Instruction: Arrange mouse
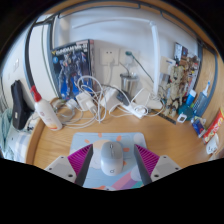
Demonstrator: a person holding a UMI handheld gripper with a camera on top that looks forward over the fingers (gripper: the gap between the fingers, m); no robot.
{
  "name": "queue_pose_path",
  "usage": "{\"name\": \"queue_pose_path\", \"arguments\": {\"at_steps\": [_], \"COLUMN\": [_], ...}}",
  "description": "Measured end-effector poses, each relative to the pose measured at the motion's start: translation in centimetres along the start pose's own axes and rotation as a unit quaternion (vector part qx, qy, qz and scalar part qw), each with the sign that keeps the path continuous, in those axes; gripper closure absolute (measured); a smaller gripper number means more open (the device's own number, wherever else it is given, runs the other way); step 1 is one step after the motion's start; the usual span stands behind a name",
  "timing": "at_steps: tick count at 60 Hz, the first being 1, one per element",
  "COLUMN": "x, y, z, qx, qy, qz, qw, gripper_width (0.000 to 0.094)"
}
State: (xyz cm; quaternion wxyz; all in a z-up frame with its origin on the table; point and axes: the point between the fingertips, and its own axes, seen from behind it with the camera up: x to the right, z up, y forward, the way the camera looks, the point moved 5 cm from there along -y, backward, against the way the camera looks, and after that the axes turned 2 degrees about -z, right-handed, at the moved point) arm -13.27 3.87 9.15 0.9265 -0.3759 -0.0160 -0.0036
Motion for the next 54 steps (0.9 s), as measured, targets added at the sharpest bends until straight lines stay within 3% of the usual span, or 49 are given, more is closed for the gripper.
{"name": "queue_pose_path", "arguments": {"at_steps": [24, 54], "x": [-2.1, -3.0], "y": [-18.9, -23.3], "z": [6.8, 6.8], "qx": [0.085, 0.107], "qy": [-0.004, -0.003], "qz": [0.019, 0.024], "qw": [0.996, 0.994], "gripper_width": [0.0083, 0.0084]}}
